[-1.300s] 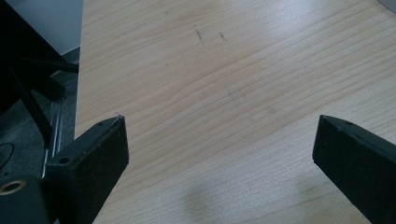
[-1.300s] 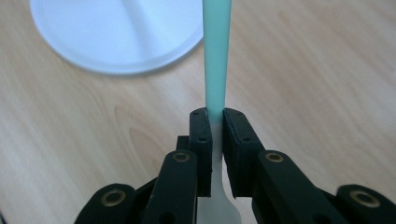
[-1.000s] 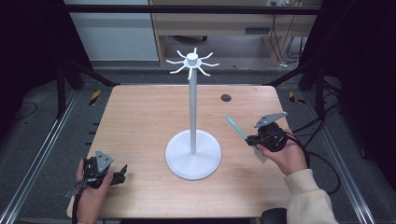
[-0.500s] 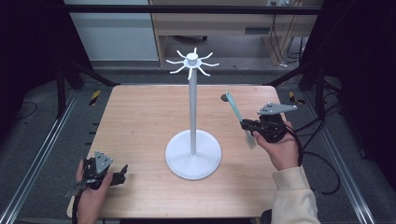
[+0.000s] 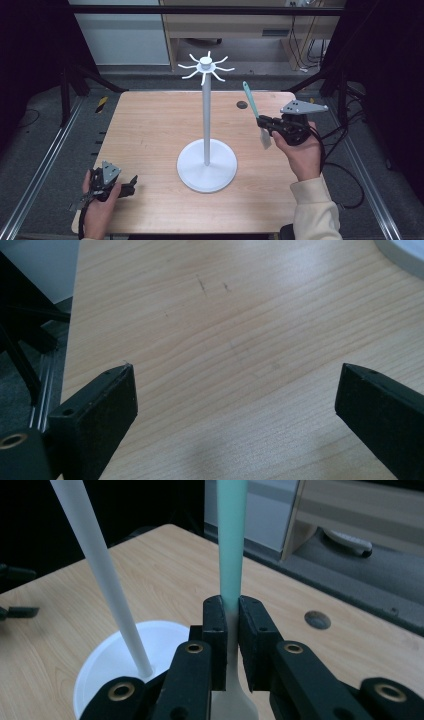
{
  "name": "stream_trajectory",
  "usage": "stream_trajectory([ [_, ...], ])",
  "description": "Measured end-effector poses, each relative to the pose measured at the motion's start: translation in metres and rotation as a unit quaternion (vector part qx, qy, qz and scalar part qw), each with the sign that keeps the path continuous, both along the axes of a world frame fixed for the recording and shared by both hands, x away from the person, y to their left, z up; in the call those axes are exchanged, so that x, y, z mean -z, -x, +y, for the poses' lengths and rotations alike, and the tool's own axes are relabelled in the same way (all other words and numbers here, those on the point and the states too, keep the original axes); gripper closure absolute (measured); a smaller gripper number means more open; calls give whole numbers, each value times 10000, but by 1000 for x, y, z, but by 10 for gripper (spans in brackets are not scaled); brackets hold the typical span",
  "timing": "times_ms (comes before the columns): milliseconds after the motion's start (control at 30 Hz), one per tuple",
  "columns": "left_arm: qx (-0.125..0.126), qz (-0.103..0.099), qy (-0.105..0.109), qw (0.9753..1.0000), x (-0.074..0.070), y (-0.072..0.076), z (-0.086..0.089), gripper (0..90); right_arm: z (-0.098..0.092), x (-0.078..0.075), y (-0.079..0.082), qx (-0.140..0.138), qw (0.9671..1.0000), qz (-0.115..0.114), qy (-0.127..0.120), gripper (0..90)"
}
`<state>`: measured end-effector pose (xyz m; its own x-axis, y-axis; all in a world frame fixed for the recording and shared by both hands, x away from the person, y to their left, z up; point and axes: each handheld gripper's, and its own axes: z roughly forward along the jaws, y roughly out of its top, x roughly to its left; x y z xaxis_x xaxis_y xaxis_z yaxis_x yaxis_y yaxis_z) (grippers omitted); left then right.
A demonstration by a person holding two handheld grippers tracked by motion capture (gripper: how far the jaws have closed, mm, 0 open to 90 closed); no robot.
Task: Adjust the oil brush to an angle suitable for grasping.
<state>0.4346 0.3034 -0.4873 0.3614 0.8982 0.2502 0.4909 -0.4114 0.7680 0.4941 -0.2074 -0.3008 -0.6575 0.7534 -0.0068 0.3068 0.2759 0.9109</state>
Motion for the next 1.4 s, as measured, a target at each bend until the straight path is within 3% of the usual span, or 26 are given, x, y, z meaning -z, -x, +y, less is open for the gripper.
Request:
stream_trajectory([
  [100, 24, 14, -40, 10000, 2, -2, -2, 31, 2, -10, -3, -14, 9999, -114, -50, 826],
  [200, 60, -266, 77, 9996, -3, 0, -3, 31, 6, -18, -12, -22, 9997, -185, -134, 826],
  [300, 128, -370, 46, 9992, -7, 4, -5, 31, 12, -24, -19, -46, 9995, -256, -177, 826],
  [467, 161, -393, 13, 9991, -7, 5, -6, 30, 14, -35, -24, 24, 9986, -375, -378, 826],
  [533, 143, -383, 28, 9992, -7, 5, -5, 30, 15, -35, -23, 35, 9986, -405, -336, 826],
  [767, 132, -591, 157, 9980, -18, 8, -3, 30, 22, -24, -6, 171, 9989, -394, -185, 826],
  [933, 106, -676, 184, 9975, -23, 6, -1, 28, 23, -19, 1, 164, 9982, -362, -450, 826],
  [1133, 87, -602, 180, 9980, -21, 3, -3, 28, 25, -17, 12, 128, 9976, -485, -476, 826],
  [1400, 157, -590, 93, 9981, -22, 2, -7, 28, 22, -28, 31, 117, 9953, -763, -584, 826],
])
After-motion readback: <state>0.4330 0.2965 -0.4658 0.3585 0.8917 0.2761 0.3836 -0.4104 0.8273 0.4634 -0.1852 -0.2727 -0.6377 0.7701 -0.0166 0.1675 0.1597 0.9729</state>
